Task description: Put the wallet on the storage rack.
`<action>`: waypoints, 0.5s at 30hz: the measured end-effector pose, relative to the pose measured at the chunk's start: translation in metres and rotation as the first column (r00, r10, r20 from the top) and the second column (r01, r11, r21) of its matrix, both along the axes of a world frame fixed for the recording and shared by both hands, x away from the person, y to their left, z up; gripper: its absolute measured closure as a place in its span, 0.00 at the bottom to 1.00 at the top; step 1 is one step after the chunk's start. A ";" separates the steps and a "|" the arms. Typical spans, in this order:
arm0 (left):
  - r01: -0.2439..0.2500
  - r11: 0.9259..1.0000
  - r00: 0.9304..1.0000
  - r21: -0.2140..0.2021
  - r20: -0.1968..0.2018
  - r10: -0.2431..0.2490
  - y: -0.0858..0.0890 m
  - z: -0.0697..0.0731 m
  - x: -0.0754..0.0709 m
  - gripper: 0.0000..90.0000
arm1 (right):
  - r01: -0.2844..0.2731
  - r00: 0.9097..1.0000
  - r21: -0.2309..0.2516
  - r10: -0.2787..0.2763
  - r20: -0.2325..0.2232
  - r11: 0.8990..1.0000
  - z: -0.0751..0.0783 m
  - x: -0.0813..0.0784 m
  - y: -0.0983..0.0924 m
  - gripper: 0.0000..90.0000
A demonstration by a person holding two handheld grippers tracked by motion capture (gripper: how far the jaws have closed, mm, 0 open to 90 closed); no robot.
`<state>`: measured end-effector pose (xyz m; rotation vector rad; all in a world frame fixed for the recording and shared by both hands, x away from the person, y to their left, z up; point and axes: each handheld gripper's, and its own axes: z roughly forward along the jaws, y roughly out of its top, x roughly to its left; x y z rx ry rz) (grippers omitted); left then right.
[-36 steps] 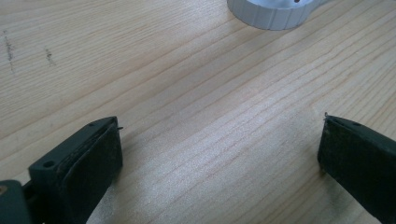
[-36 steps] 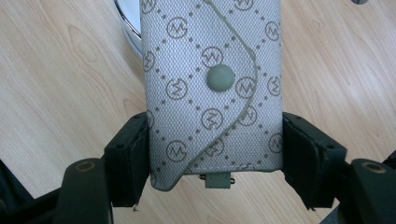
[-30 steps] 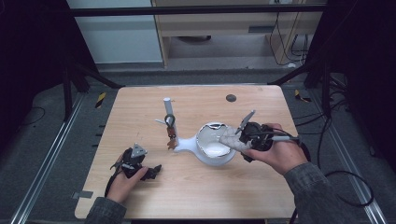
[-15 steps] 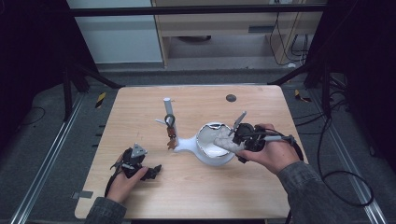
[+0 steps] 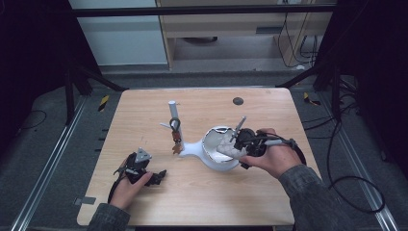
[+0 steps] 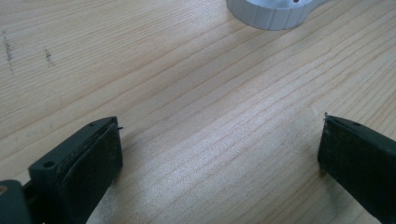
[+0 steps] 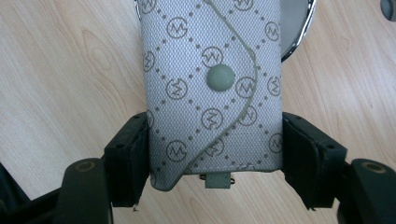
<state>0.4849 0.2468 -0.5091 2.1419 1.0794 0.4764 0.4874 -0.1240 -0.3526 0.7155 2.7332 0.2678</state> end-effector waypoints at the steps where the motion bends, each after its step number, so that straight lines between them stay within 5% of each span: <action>1: 0.000 1.000 1.000 0.000 0.000 0.000 0.000 0.000 0.000 0.00 | -0.001 1.000 -0.005 0.001 -0.004 1.000 -0.001 0.001 0.001 0.34; 15: 0.004 1.000 1.000 0.000 0.000 -0.004 0.000 0.000 0.000 0.00 | -0.010 0.999 -0.048 0.008 -0.033 0.999 -0.009 0.010 0.015 0.34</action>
